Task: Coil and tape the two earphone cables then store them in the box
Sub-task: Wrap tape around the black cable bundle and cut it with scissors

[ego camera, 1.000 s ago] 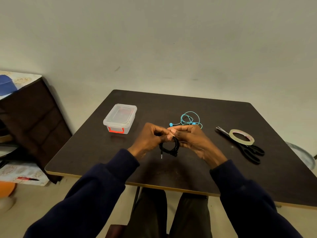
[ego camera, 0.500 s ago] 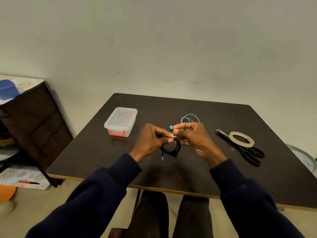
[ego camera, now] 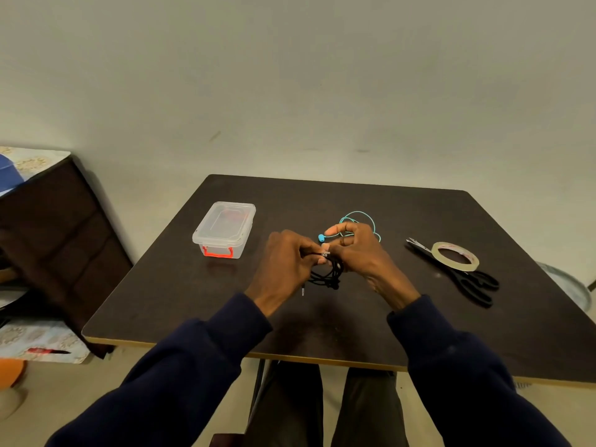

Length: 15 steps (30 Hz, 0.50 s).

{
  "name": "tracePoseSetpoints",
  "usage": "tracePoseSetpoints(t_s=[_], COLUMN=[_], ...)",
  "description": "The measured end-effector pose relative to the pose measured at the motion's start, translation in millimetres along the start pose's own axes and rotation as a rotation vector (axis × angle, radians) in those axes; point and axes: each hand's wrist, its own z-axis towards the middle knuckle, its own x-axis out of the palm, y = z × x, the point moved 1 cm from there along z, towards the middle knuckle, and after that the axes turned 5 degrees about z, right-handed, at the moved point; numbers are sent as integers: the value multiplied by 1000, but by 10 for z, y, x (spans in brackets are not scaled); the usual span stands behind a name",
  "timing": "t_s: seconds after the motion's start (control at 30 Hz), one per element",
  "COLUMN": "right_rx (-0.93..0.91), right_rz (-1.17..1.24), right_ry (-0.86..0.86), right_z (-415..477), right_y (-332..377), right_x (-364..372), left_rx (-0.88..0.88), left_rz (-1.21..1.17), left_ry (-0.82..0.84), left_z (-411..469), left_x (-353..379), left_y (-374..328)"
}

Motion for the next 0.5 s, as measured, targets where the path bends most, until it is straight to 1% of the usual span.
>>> tracePoseSetpoints(t_s=[0.13, 0.23, 0.37, 0.43, 0.5], right_rx=[52, 100, 160, 134, 63], right_rz=[29, 15, -74, -93, -60], right_ry=[32, 65, 155, 190, 179], right_z=[36, 87, 165, 166, 143], right_y=[-23, -35, -61, -84, -115], right_x=[33, 48, 51, 63, 82], left_rx=[69, 119, 76, 45, 0], left_rz=[79, 159, 222, 235, 215], left_ry=[-61, -24, 91, 130, 127], left_z=[-39, -37, -38, -60, -53], left_x=[-17, -36, -21, -14, -46], left_y=[-23, -51, 3, 40, 79])
